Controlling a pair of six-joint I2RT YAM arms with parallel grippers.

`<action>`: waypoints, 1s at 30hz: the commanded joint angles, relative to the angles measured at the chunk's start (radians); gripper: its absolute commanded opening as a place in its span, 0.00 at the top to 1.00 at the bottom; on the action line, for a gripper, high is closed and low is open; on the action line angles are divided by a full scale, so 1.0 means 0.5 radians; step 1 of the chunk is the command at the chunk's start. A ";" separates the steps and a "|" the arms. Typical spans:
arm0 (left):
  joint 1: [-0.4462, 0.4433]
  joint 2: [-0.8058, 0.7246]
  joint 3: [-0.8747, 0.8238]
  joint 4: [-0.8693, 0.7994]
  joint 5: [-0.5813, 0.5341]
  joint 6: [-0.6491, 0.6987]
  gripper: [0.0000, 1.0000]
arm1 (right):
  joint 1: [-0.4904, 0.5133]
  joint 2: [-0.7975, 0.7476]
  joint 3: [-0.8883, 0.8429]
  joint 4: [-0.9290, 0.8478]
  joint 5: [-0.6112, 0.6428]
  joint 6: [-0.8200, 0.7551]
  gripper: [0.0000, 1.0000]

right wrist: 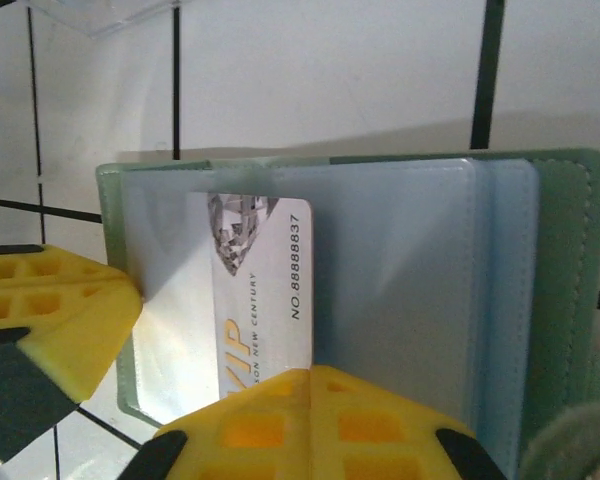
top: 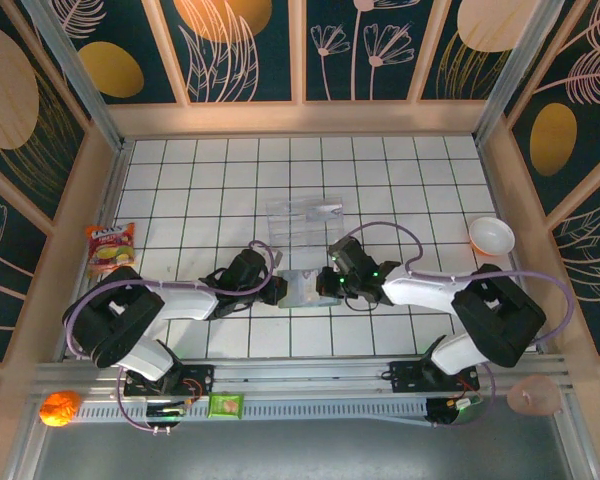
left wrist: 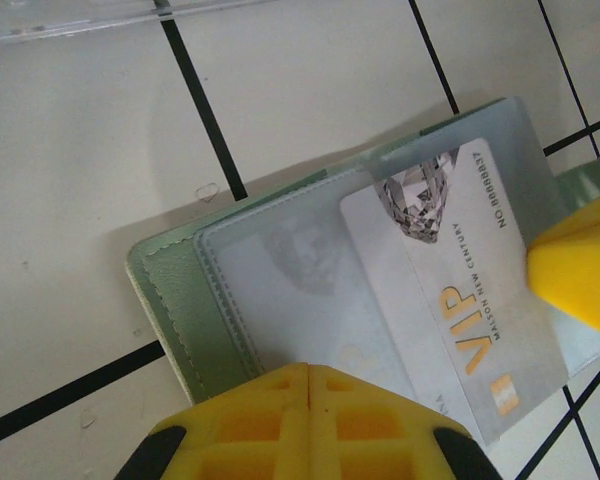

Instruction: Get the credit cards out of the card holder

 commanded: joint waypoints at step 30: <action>0.003 0.010 0.023 -0.142 0.017 0.046 1.00 | -0.103 -0.255 -0.130 -0.104 0.112 0.017 1.00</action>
